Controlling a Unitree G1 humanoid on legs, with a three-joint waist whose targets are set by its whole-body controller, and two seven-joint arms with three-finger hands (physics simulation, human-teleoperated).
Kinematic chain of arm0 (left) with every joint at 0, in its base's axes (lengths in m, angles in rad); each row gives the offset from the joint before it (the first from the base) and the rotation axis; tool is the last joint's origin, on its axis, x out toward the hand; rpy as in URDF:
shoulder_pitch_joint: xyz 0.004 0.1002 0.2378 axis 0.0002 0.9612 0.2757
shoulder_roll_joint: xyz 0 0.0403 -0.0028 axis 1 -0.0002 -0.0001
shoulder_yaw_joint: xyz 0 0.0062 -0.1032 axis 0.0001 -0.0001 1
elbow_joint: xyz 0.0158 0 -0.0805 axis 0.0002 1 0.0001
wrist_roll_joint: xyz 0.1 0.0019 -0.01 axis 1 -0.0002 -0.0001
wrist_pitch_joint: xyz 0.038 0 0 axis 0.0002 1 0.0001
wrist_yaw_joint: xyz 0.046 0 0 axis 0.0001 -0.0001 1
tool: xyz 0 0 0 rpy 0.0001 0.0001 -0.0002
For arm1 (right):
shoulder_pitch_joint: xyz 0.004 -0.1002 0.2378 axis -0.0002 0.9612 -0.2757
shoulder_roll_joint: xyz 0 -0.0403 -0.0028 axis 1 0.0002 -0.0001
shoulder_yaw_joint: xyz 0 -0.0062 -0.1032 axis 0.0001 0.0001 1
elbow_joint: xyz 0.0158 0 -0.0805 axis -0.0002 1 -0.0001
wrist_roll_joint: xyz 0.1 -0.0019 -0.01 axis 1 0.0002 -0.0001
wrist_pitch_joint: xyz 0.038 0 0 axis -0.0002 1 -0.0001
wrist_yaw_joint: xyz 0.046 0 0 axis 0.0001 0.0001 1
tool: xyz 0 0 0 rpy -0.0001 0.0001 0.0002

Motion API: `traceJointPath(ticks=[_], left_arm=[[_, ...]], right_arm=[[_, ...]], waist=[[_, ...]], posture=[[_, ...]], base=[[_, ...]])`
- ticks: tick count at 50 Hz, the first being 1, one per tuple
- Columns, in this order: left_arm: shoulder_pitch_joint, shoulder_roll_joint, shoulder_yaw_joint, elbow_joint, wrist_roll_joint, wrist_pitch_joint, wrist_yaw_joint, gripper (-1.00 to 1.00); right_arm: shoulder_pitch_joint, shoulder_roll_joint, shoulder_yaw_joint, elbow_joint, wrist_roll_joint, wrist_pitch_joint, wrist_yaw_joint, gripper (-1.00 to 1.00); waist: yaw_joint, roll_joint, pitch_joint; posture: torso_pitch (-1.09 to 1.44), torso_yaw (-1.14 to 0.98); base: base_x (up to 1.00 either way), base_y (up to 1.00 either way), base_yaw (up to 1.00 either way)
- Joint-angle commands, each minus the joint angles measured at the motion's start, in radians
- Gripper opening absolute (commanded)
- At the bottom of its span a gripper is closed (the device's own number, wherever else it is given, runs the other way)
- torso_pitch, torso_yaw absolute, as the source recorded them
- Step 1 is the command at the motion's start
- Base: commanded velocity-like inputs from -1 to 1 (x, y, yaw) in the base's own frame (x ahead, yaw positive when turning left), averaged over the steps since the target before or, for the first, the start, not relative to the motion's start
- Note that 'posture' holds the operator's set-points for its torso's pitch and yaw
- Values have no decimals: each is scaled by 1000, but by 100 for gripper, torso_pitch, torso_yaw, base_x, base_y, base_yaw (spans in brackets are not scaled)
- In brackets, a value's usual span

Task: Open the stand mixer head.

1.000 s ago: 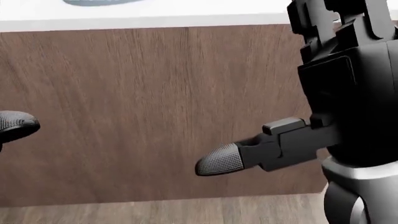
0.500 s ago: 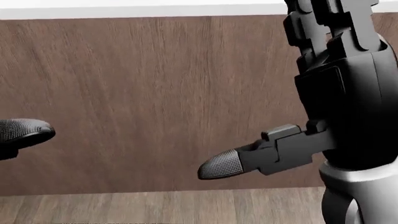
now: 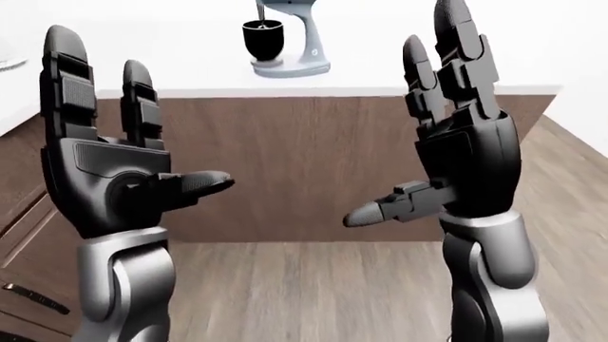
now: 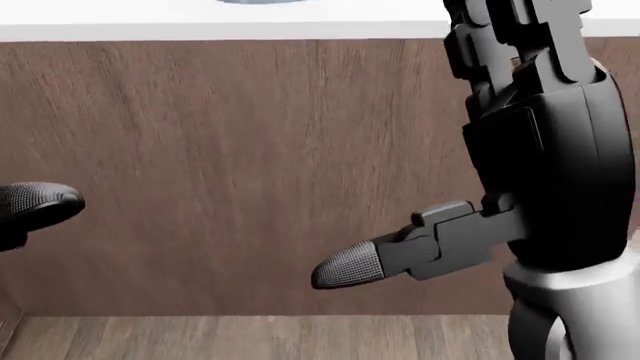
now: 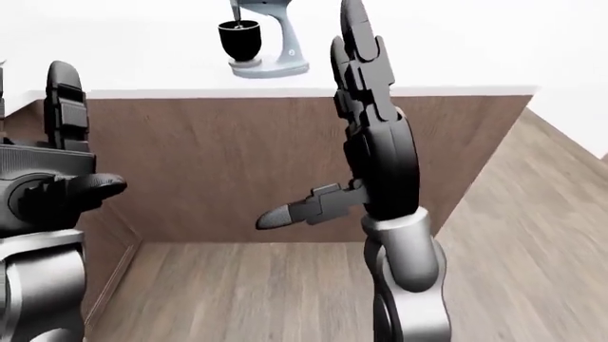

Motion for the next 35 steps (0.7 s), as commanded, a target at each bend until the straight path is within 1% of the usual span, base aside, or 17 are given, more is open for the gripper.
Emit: traceJointPath(ticks=[1, 3, 9, 10, 11, 13, 15, 19, 20, 21, 22, 25, 26, 28, 29, 32, 35], left_arm=[[-27, 7, 0, -38, -1, -26, -8, 100], [-22, 5, -2, -37, 3, -31, -12, 100], [-31, 11, 3, -54, -5, -16, -2, 100], [-31, 12, 4, -53, -4, -18, -2, 100], [-29, 12, 6, -54, -6, -18, -2, 100], [-29, 14, 6, -54, -8, -17, -2, 100], [-30, 15, 7, -52, -8, -19, -2, 100], [-29, 14, 6, -52, -9, -21, -1, 100], [-29, 14, 5, -52, -7, -21, -2, 100], [-28, 14, 5, -53, -7, -21, -1, 100], [-28, 14, 5, -54, -8, -20, -1, 100], [-27, 14, 6, -53, -8, -21, -3, 100], [-27, 14, 6, -50, -8, -22, -4, 100], [-22, 10, 2, -43, -1, -30, -10, 100], [-21, 8, 0, -43, 0, -30, -11, 100], [-21, 7, 1, -41, 0, -30, -12, 100], [-22, 6, -1, -39, 4, -30, -13, 100]], right_arm=[[-22, -3, -9, -32, -7, -29, -3, 100], [-2, -11, 7, 4, -64, -61, -5, 100], [-14, 12, -4, -41, 7, -44, 21, 100], [-13, 9, -4, -41, 11, -35, 21, 100], [-13, 6, -3, -43, 7, -39, 19, 100], [-8, -2, 7, -32, -26, -43, 23, 100], [-1, -1, 15, -23, -57, -64, 31, 100], [-11, 11, 1, -44, -7, -33, 33, 100], [-8, 4, 7, -39, -26, -43, 32, 100], [-3, 3, 13, -34, -41, -43, 32, 100], [0, 4, 16, -33, -47, -48, 38, 100], [3, 16, 10, -44, -10, -52, 47, 100], [2, 15, 8, -44, -9, -52, 45, 100], [4, 6, 14, -28, -36, -62, 41, 100], [10, 6, 17, -23, -46, -66, 44, 100], [10, 18, 5, -38, 5, -58, 51, 100], [7, 11, 8, -19, -21, -64, 38, 100]], waist=[[-1, 3, -15], [4, -26, -11], [14, -2, -43], [11, -15, 17], [11, -14, 40], [10, -21, 49], [11, -5, -16], [28, -21, -27], [32, -43, 49], [31, -45, 79], [31, -41, 12], [38, -74, -35], [35, -55, -27], [29, -52, 83], [26, -62, 5], [23, -62, -30], [4, -32, 73]], posture=[[0, 0], [0, 0], [0, 0], [0, 0], [0, 0], [0, 0], [0, 0], [0, 0], [0, 0], [0, 0], [0, 0], [0, 0], [0, 0], [0, 0], [0, 0], [0, 0], [0, 0]], base=[[-1, 58, 0], [0, 14, 0], [12, 0, 0], [100, 0, 0], [100, 0, 0], [50, 0, 0], [0, 0, 0], [25, 0, 0], [100, 0, 0], [4, 0, 0], [0, 0, 0], [10, 0, 0], [80, 0, 0], [50, 0, 0], [0, 0, 0], [16, 0, 0], [67, -1, 0]])
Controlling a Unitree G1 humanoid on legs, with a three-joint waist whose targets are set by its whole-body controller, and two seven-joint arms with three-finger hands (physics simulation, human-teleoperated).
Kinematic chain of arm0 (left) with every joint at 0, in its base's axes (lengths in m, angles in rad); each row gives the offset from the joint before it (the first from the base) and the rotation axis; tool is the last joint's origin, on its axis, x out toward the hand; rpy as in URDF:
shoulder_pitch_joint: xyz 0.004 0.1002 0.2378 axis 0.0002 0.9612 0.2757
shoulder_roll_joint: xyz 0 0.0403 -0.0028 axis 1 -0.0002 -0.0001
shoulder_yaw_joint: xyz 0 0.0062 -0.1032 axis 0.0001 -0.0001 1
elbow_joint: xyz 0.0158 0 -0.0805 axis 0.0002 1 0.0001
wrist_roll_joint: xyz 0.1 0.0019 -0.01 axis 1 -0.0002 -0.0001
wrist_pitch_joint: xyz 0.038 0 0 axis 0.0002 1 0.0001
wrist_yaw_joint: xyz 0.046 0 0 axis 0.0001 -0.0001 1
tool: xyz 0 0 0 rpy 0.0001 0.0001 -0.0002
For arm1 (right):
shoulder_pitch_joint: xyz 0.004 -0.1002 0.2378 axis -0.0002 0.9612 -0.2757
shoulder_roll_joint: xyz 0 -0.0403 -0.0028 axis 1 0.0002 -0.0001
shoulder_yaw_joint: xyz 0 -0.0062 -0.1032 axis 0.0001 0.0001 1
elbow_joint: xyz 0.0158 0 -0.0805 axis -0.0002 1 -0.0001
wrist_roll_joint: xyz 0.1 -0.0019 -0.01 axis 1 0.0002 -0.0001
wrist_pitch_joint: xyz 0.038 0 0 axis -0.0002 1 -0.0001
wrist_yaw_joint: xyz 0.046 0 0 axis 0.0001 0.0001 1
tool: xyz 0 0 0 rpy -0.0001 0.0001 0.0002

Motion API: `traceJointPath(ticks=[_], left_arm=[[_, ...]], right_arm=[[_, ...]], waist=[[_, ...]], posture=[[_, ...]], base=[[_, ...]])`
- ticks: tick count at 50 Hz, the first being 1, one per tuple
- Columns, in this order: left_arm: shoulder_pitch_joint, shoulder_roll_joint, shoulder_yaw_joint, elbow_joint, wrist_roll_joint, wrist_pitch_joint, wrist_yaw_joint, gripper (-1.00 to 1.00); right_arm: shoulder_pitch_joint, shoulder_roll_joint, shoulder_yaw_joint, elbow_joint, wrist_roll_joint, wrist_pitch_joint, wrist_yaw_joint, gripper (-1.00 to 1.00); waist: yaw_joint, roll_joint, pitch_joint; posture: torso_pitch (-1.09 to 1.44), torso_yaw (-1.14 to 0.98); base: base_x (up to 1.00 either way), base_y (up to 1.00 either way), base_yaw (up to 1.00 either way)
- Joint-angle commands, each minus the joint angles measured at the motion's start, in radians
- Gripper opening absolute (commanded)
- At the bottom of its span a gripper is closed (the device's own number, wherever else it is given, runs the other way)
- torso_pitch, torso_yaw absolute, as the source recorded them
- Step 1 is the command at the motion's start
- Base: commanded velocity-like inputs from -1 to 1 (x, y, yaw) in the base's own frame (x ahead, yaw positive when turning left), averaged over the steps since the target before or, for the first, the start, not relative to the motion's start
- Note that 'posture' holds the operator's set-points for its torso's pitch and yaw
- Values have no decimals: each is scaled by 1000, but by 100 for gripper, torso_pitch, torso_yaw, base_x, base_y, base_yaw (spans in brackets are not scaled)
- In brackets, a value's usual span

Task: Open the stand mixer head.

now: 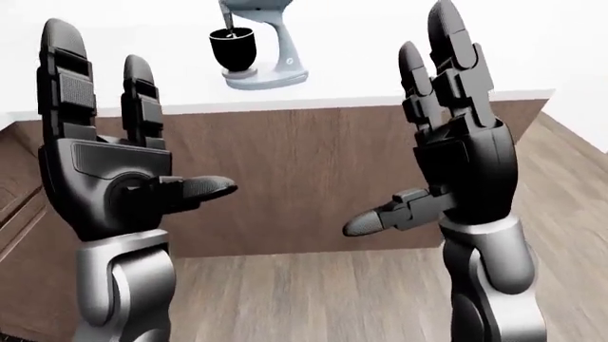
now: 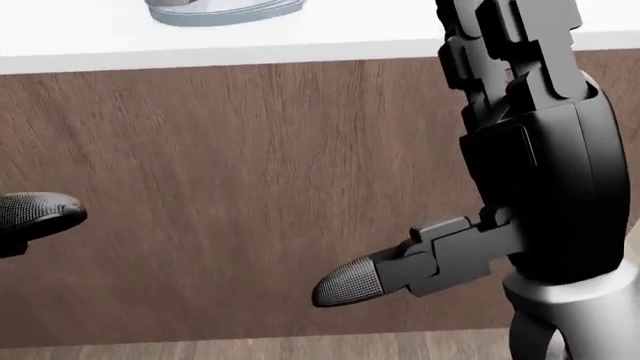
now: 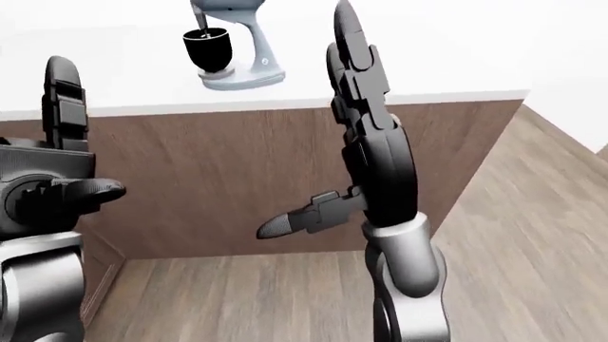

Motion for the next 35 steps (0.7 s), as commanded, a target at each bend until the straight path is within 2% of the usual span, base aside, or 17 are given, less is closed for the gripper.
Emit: traceJointPath(ticks=[1, 5, 6, 8, 9, 13, 14, 15, 20, 22, 24, 25, 28, 29, 31, 32, 35], left_arm=[[-22, 6, 9, -17, 8, -26, -4, 100], [-21, 5, 11, -18, 5, -25, -5, 100], [-22, 6, 13, -18, 3, -25, -4, 100], [-22, 7, 16, -13, 3, -28, -6, 100], [-21, 8, 16, -12, 3, -29, -6, 100], [-21, 10, 19, -10, -1, -32, -5, 100], [-20, 10, 19, -10, -2, -32, -6, 100], [-20, 10, 18, -10, -1, -32, -5, 100], [-20, 12, 21, -10, -3, -32, -4, 100], [-24, 14, 23, -10, -6, -30, -1, 100], [-21, 12, 21, -11, -5, -32, -2, 100], [-22, 13, 21, -11, -6, -31, -1, 100], [-25, 16, 25, -7, -8, -32, -1, 100], [-25, 16, 26, -6, -8, -33, -1, 100], [-25, 17, 25, -4, -7, -34, -2, 100], [-27, 17, 25, -4, -9, -34, -2, 100], [-28, 18, 27, -3, -11, -34, -1, 100]], right_arm=[[-25, 0, 10, -18, -11, -28, -5, 100], [-22, 4, 6, -43, 38, -19, 3, 100], [-21, -1, 11, -35, 21, -19, 1, 100], [-21, -1, 21, -23, -10, -29, 1, 100], [-22, 2, 22, -22, -16, -29, 2, 100], [-23, 10, 16, -38, 24, -6, 12, 100], [-25, 5, 18, -29, 2, -23, 5, 100], [-27, 5, 18, -22, -14, -19, -1, 100], [-27, 15, 19, -35, 8, -20, 9, 100], [-26, 11, 20, -33, 8, -11, 6, 100], [-25, 7, 26, -20, -25, -18, 1, 100], [-23, 10, 25, -22, -19, -16, 5, 100], [-28, 17, 16, -36, 34, 0, 5, 100], [-29, 12, 19, -31, 28, -3, 5, 100], [-31, 7, 28, -17, -8, -19, 1, 100], [-29, 6, 34, -15, -21, -16, 7, 100], [-35, 20, 25, -30, 15, -3, 15, 100]], waist=[[-1, -8, -34], [-7, 29, -79], [7, 7, 2], [12, 12, 30], [6, 20, -33], [11, -23, -61], [10, -5, 18], [12, -16, 26], [13, 32, -61], [17, -1, 13], [16, 11, 24], [10, 14, -36], [8, -32, -73], [10, -4, 2], [6, -5, 44], [3, -10, -32], [6, 18, -47]], posture=[[0, 0], [0, 0], [0, 0], [0, 0], [0, 0], [0, 0], [0, 0], [0, 0], [0, 0], [0, 0], [0, 0], [0, 0], [0, 0], [0, 0], [0, 0], [0, 0], [0, 0]], base=[[0, 0, 0], [31, 0, 0], [100, 0, 0], [39, 0, 0], [0, 0, 0], [28, 0, 0], [100, 0, 0], [30, 0, 0], [5, 0, 0], [100, 0, 0], [33, 0, 0], [0, 0, 0], [33, 0, 0], [100, 0, 0], [50, 0, 0], [0, 0, 0], [0, 0, 0]])
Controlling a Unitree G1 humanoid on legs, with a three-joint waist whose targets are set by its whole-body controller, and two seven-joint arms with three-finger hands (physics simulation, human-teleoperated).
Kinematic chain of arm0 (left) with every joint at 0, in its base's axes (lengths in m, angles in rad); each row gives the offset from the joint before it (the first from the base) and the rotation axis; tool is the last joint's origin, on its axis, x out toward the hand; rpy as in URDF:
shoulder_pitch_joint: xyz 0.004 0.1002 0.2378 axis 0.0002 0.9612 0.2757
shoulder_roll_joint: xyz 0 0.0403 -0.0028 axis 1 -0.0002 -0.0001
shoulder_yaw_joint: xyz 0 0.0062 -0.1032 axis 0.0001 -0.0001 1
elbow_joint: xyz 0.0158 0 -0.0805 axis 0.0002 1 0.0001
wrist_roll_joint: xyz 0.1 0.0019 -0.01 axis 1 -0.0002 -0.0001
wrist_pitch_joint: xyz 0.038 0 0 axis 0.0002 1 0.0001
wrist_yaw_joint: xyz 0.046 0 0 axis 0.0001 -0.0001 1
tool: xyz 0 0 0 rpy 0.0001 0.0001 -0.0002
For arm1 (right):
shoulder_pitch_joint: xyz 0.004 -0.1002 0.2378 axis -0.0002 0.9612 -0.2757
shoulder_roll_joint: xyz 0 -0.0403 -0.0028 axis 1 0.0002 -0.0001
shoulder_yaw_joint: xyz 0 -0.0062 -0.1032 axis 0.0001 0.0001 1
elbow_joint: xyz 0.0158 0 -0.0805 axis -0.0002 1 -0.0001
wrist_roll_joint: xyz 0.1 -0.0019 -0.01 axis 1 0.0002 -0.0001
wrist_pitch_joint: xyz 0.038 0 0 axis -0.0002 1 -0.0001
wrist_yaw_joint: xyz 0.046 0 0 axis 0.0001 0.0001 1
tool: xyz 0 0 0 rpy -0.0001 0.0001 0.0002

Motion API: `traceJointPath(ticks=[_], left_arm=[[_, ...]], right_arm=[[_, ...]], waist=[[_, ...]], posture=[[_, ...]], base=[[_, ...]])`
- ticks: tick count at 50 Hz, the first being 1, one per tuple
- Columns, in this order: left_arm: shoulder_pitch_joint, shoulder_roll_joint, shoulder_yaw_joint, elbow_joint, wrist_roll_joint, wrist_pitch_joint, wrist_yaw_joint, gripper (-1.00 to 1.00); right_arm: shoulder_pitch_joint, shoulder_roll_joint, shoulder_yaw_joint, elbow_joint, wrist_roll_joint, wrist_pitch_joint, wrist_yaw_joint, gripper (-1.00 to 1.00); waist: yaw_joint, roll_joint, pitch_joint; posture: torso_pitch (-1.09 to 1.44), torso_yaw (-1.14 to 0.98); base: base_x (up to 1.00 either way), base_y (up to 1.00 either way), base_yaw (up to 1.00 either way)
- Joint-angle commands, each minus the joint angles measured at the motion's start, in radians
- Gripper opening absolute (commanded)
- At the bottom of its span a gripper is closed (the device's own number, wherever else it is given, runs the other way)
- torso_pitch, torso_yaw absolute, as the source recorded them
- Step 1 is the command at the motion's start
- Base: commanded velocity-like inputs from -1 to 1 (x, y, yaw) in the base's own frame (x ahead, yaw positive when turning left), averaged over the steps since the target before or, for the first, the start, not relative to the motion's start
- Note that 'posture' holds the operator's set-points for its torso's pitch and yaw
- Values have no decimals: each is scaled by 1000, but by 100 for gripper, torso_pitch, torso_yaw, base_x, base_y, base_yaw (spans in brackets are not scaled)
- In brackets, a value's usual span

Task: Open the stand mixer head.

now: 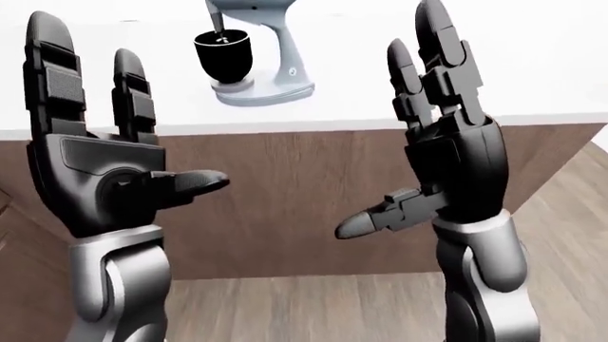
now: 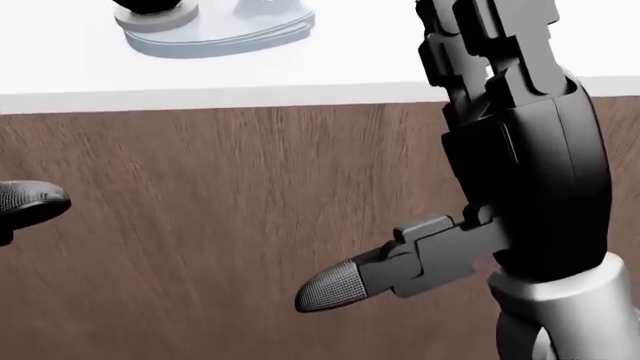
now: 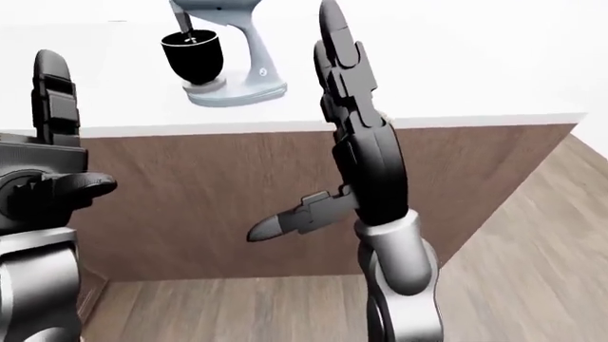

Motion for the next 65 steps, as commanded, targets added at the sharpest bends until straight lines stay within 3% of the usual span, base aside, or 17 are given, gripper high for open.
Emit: traceJointPath(ticks=[1, 2, 4, 6, 9, 12, 16, 18, 20, 28, 30, 34, 40, 41, 50, 57, 65], left_arm=[[-9, 5, 8, -19, -1, -20, -2, 100], [-9, 5, 7, -17, -1, -21, -2, 100], [-9, 6, 8, -20, -2, -21, -1, 100], [-9, 7, 10, -18, -3, -23, -2, 100], [-8, 8, 11, -21, -5, -22, 1, 100], [-3, 7, 9, -19, -4, -25, -3, 100], [-2, 9, 14, -19, -6, -25, -2, 100], [-2, 8, 13, -22, -6, -25, -2, 100], [-2, 9, 15, -19, -8, -26, -2, 100], [-3, 13, 19, -25, -10, -21, 3, 100], [-2, 13, 19, -27, -11, -21, 4, 100], [1, 14, 21, -30, -12, -21, 4, 100], [4, 15, 26, -32, -17, -22, 5, 100], [5, 15, 26, -31, -17, -23, 4, 100], [9, 15, 29, -23, -21, -32, 0, 100], [8, 21, 36, -24, -29, -32, 5, 100], [6, 28, 44, -25, -48, -30, 25, 100]], right_arm=[[-21, -1, -5, -37, 29, 0, 7, 100], [-20, -4, -1, -33, 22, -14, 6, 100], [-15, -6, 10, -30, 0, -3, 7, 100], [-14, 0, 7, -33, 3, -8, 9, 100], [-20, 0, 0, -49, 34, 9, 10, 100], [-24, -8, 9, -41, -9, 2, 6, 100], [-24, 1, 7, -55, 23, 5, 15, 100], [-16, -3, 13, -42, -6, 1, 12, 100], [-16, 0, 15, -45, -8, 1, 17, 100], [-13, 8, 14, -65, 26, 15, 26, 100], [-19, 1, 18, -57, 0, 12, 19, 100], [-14, 6, 23, -58, -13, 7, 24, 100], [-13, 10, 22, -73, 18, 11, 26, 100], [-15, 9, 23, -72, 13, 4, 26, 100], [-13, 13, 31, -63, -14, 2, 30, 100], [-15, 18, 35, -71, -10, 11, 36, 100], [-18, 20, 37, -75, -12, 17, 33, 100]], waist=[[3, 13, -58], [14, -16, 38], [15, -6, 67], [5, -7, -16], [4, -40, -26], [0, -37, 53], [-4, -17, -29], [-19, 10, 82], [-29, 50, -38], [6, -6, -27], [13, -28, 62], [25, -61, -41], [10, -45, -32], [-2, -36, 41], [-10, 40, -12], [8, -47, -4], [5, -6, -38]], posture=[[0, 0], [0, 0], [0, 0], [0, 0], [0, 0], [0, 0], [0, 0], [0, 0], [0, 0], [0, 0], [0, 0], [0, 0], [0, 0], [0, 0], [0, 0], [0, 0], [0, 0]], base=[[100, 0, 0], [100, 0, 0], [41, 0, 0], [0, 0, 0], [42, 0, 0], [51, 0, 0], [27, 0, 0], [48, 0, 0], [0, 0, 0], [12, 0, 0], [85, 0, 0], [0, 0, 0], [18, 0, 0], [100, 0, 0], [7, 0, 0], [0, 0, 0], [0, 0, 0]])
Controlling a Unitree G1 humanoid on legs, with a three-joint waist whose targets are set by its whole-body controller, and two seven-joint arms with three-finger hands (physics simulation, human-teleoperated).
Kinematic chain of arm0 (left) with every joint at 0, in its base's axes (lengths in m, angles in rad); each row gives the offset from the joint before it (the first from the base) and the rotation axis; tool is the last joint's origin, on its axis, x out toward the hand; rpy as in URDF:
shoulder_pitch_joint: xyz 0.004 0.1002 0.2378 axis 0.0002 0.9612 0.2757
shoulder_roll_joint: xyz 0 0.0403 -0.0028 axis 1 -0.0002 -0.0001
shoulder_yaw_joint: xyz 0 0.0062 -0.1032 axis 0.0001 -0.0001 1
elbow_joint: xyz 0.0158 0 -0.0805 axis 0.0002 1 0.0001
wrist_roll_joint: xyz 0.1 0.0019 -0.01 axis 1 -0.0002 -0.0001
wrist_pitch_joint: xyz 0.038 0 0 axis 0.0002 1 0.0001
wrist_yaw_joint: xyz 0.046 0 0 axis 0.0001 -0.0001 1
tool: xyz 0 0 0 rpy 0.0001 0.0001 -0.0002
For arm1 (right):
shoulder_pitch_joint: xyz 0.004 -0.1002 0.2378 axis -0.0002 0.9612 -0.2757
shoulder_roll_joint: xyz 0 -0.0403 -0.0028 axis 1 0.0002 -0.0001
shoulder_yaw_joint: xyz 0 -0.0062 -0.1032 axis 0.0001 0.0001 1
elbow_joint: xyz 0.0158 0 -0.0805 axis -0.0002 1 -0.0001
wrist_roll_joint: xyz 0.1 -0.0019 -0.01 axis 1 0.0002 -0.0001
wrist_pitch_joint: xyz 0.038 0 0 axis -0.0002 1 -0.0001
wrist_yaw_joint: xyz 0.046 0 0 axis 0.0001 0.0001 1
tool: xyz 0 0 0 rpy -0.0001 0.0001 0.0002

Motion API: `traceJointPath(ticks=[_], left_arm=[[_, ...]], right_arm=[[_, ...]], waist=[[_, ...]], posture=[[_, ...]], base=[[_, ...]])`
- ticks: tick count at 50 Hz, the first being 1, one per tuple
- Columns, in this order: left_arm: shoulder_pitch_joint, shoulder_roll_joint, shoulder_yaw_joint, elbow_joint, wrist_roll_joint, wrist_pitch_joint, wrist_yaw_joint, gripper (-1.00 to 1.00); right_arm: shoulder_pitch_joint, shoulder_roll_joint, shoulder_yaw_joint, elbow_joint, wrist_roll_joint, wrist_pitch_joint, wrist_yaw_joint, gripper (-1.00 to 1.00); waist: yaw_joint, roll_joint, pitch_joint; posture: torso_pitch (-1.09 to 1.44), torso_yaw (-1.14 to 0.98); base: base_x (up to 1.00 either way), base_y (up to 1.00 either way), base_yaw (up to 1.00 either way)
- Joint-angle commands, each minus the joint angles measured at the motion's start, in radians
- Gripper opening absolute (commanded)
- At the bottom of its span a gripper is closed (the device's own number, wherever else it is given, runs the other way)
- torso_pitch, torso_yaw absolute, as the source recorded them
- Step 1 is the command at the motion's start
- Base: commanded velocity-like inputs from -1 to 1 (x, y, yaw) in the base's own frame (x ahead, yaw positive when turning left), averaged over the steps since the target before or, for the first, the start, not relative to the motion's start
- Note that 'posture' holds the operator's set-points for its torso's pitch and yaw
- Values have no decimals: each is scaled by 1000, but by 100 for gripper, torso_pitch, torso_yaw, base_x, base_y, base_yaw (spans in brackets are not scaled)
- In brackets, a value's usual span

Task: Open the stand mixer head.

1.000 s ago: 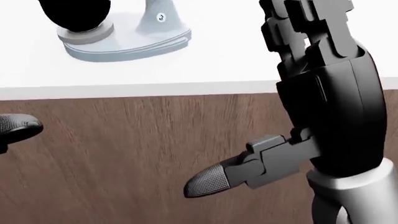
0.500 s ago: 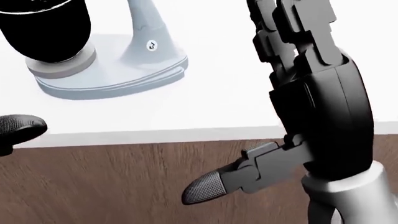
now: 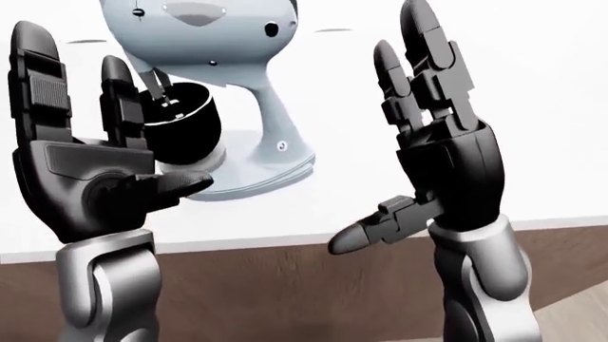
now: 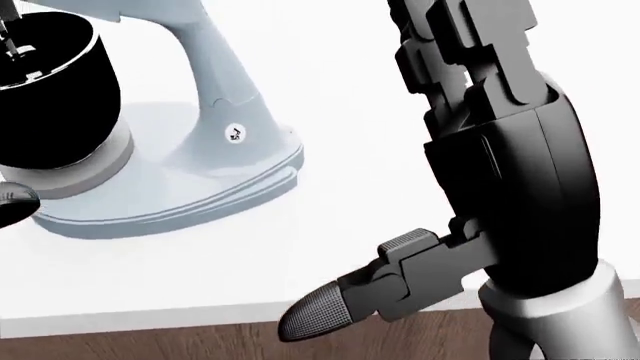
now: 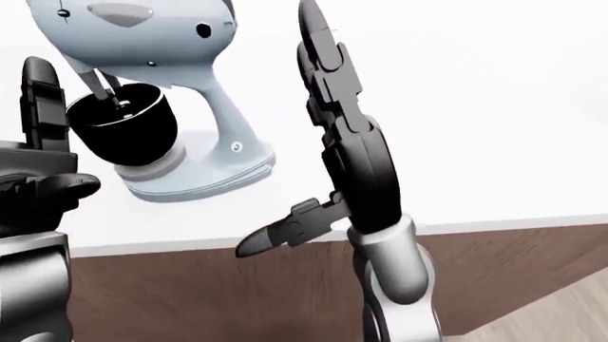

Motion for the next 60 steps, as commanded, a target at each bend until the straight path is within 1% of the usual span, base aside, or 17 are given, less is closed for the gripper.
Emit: traceJointPath(ticks=[1, 8, 15, 20, 31, 33, 37, 40, 43, 44, 45, 46, 47, 51, 53, 56, 60], left_arm=[[-22, 7, 8, -15, 0, -26, 10, 100], [-19, 9, 3, -5, 4, -28, 2, 100], [-15, 9, 4, -7, 4, -30, -1, 100], [-15, 12, 10, -9, 1, -29, 2, 100], [-15, 13, 16, -7, 3, -37, 2, 100], [-18, 16, 18, -5, 5, -38, 6, 100], [-16, 18, 19, -5, 6, -38, 9, 100], [-17, 21, 22, -14, -1, -34, 14, 100], [-19, 26, 27, -21, -7, -29, 19, 100], [-21, 28, 28, -24, -9, -27, 23, 100], [-21, 28, 27, -27, -11, -26, 24, 100], [-23, 31, 29, -33, -14, -21, 30, 100], [-26, 33, 32, -36, -19, -18, 34, 100], [-27, 36, 30, -43, -21, -13, 39, 100], [-27, 37, 31, -47, -24, -11, 39, 100], [-28, 40, 35, -47, -29, -12, 42, 100], [-26, 41, 37, -46, -26, -15, 40, 100]], right_arm=[[-23, 1, -1, -26, 6, -21, -5, 100], [-17, 1, -2, -11, 14, -35, -7, 100], [-16, 1, -1, -9, 17, -36, -8, 100], [-12, 2, 4, -11, 17, -35, -8, 100], [-10, 6, 8, -10, 19, -25, -11, 100], [-9, 6, 8, -9, 17, -25, -11, 100], [-16, 27, 9, -47, 93, 81, -27, 100], [-31, 58, -4, -104, 238, 251, -64, 100], [-61, 97, -60, -153, 474, 441, -186, 100], [-72, 99, -76, -142, 527, 458, -244, 100], [-84, 140, -122, -129, 648, 503, -346, 100], [-87, 107, -119, -103, 683, 466, -378, 100], [-84, 65, -106, -86, 693, 447, -397, 100], [-62, 6, -91, -56, 778, 442, -461, 100], [-42, -7, -92, -36, 816, 471, -491, 100], [-19, -24, -78, -12, 801, 482, -490, 100], [6, -5, -74, 0, 810, 484, -498, 100]], waist=[[0, -1, -22], [-2, 2, -58], [-3, 3, -103], [-2, 4, -142], [3, 7, -242], [4, 7, -253], [7, 7, -264], [10, 6, -267], [12, 6, -268], [13, 5, -268], [13, 5, -267], [14, 7, -268], [14, 6, -268], [17, 2, -269], [18, 1, -268], [20, -1, -268], [20, -2, -270]], posture=[[-1, 0], [-8, 0], [-15, 0], [-20, 0], [-31, 0], [-31, 0], [-31, 0], [-31, 0], [-31, 0], [-31, 0], [-31, 0], [-31, 0], [-31, 0], [-31, 0], [-31, 0], [-31, 0], [-31, 0]], base=[[0, 0, 0], [0, 0, 0], [0, 0, 0], [0, 0, 0], [0, 0, 0], [0, 0, 0], [0, 0, 0], [0, 0, 0], [0, 0, 0], [0, 0, 0], [0, 0, 0], [0, 0, 0], [0, 0, 0], [0, 0, 0], [0, 0, 0], [0, 0, 0], [0, 0, 0]])
